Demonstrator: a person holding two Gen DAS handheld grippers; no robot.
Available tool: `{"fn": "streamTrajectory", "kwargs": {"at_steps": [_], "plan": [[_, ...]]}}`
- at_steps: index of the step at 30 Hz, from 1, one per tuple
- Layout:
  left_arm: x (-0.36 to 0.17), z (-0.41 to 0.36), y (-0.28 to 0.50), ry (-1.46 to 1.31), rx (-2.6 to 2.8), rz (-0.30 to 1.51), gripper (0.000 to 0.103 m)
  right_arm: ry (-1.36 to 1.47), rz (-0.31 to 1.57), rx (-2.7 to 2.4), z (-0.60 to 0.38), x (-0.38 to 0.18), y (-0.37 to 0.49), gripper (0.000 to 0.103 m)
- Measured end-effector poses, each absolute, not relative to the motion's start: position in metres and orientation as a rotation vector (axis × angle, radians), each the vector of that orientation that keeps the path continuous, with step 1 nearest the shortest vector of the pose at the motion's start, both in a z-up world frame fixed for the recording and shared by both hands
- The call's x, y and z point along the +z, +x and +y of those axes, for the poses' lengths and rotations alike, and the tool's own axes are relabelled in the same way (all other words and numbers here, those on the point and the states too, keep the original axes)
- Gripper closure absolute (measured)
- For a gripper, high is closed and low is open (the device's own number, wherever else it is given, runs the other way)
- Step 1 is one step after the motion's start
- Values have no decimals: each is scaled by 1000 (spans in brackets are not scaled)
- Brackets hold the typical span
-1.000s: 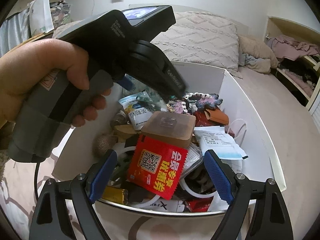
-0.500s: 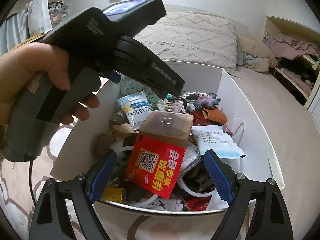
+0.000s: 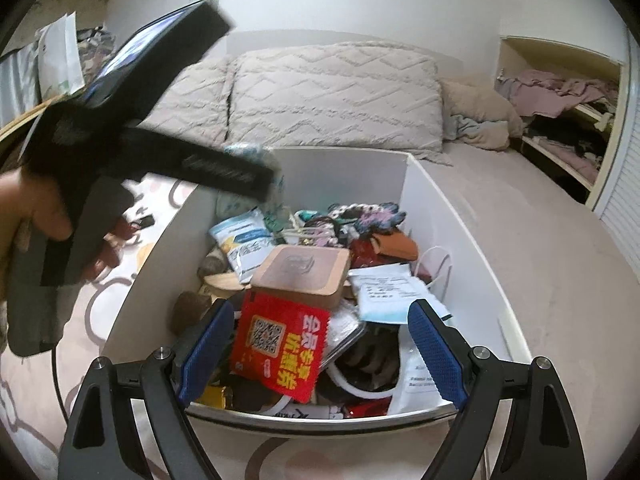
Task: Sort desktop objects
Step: 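Withdraw both open grippers from the shoebox back over the item pile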
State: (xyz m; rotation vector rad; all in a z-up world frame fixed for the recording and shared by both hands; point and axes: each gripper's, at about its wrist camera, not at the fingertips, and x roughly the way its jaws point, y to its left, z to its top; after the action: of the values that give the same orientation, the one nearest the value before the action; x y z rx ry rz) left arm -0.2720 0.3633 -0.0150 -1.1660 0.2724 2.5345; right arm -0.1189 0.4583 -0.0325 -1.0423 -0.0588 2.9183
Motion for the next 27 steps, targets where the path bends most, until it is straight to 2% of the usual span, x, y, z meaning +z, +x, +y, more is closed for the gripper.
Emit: {"fn": "streamTrajectory", "kwargs": {"at_steps": [1, 3, 15, 22, 27], "plan": [[-14, 358, -270, -1148, 2544, 261, 4, -1026, -53, 2914, 459, -31, -119, 14], [-14, 348, -265, -1121, 2563, 241, 1, -1007, -42, 2904, 460, -30, -119, 0], [-12, 299, -244, -975, 2615, 153, 0, -918, 39, 2886, 461, -26, -119, 0], [-9, 272, -231, -953, 2646, 185, 0, -909, 12, 2886, 452, -26, -119, 0], [-5, 246, -226, -945, 2670, 143, 0, -853, 31, 2901, 445, -19, -117, 0]]}}
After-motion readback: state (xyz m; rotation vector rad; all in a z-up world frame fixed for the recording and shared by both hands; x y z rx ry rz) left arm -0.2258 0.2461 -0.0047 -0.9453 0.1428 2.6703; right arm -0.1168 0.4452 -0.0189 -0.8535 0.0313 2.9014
